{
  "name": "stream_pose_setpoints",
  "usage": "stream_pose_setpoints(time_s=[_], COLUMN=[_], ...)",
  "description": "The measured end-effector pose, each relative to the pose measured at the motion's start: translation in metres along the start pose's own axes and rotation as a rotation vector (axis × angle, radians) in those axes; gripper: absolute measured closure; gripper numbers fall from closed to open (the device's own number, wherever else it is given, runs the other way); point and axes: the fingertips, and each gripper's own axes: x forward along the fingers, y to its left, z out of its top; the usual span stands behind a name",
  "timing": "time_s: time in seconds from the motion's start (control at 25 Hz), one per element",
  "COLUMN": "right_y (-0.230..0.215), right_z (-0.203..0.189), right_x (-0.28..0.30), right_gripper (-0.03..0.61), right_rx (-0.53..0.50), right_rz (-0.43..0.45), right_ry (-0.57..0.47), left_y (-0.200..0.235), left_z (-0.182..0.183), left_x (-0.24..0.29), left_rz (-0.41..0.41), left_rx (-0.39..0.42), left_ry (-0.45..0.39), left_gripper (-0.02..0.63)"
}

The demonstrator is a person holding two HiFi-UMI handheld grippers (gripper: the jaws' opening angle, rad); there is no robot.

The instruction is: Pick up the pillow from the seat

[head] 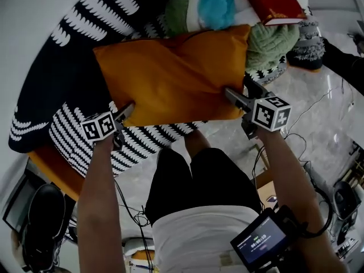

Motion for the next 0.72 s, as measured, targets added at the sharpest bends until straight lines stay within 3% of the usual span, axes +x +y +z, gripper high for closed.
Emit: stream_pose_setpoints(time_s=[0.28,0.6,0.72], right_y=[-0.007,0.006,0.007], right_z=[-0.01,-0.015,-0.014], right_x=[0.013,0.019,0.018], right_gripper=[0.214,0.337,0.37], right_rx=[-0.007,-0.016,-0.04], right_rz=[0.052,0.101,0.115], right_ry=[0.064,0.089,0.105], left_y=[-0.009,-0.022,-0.03], left_z=[0.0,-0.008,-0.007], left_x=[0.016,0.01,0.003], left_rz=[-0.115,-0.158,-0.15], left_rx=[0.04,0.077,0.094], left_ry=[0.047,0.037,0.049], left_gripper=[0.06,0.297,0.344])
